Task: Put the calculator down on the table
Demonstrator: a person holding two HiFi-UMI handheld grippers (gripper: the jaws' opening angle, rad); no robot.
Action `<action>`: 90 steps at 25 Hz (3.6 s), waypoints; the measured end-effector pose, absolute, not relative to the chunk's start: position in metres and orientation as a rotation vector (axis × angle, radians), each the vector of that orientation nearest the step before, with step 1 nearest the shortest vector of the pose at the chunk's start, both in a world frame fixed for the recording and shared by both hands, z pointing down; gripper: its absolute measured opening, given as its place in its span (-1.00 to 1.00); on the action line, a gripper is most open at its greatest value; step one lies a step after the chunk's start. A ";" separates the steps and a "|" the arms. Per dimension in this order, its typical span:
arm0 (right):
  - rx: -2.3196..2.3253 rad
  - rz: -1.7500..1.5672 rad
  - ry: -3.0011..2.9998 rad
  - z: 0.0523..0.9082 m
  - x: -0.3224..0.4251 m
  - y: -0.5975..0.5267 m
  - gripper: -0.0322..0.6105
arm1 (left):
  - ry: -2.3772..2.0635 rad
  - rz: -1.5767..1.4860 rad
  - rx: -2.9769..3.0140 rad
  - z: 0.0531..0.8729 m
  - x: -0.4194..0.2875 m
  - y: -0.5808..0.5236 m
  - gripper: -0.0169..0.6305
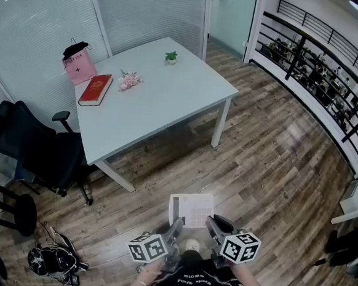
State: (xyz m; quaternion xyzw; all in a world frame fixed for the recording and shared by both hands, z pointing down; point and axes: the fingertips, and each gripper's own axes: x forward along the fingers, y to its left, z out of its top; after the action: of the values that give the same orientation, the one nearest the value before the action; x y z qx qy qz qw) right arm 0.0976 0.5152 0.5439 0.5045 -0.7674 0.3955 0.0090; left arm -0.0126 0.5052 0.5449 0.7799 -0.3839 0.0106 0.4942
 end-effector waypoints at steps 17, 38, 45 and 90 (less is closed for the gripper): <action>1.508 1.176 -2.450 0.538 0.096 0.521 -0.61 | -0.968 -0.027 1.885 0.541 -0.014 0.517 -0.66; 1.491 1.098 -2.409 0.554 0.096 0.455 -0.60 | -0.969 -0.039 1.865 0.563 -0.014 0.454 -0.66; 1.562 1.083 -2.366 0.553 0.083 0.388 -0.60 | -0.910 -0.011 1.887 0.563 -0.026 0.381 -0.66; 1.345 1.099 -2.430 0.570 -0.009 0.052 -0.60 | -1.072 -0.003 1.825 0.571 -0.119 0.059 -0.66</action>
State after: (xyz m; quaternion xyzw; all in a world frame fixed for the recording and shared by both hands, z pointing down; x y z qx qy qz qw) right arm -0.0092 0.0522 0.5702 0.4490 -0.8110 0.3670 0.0772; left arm -0.1186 0.0593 0.5710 0.7514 -0.4413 -0.0014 0.4906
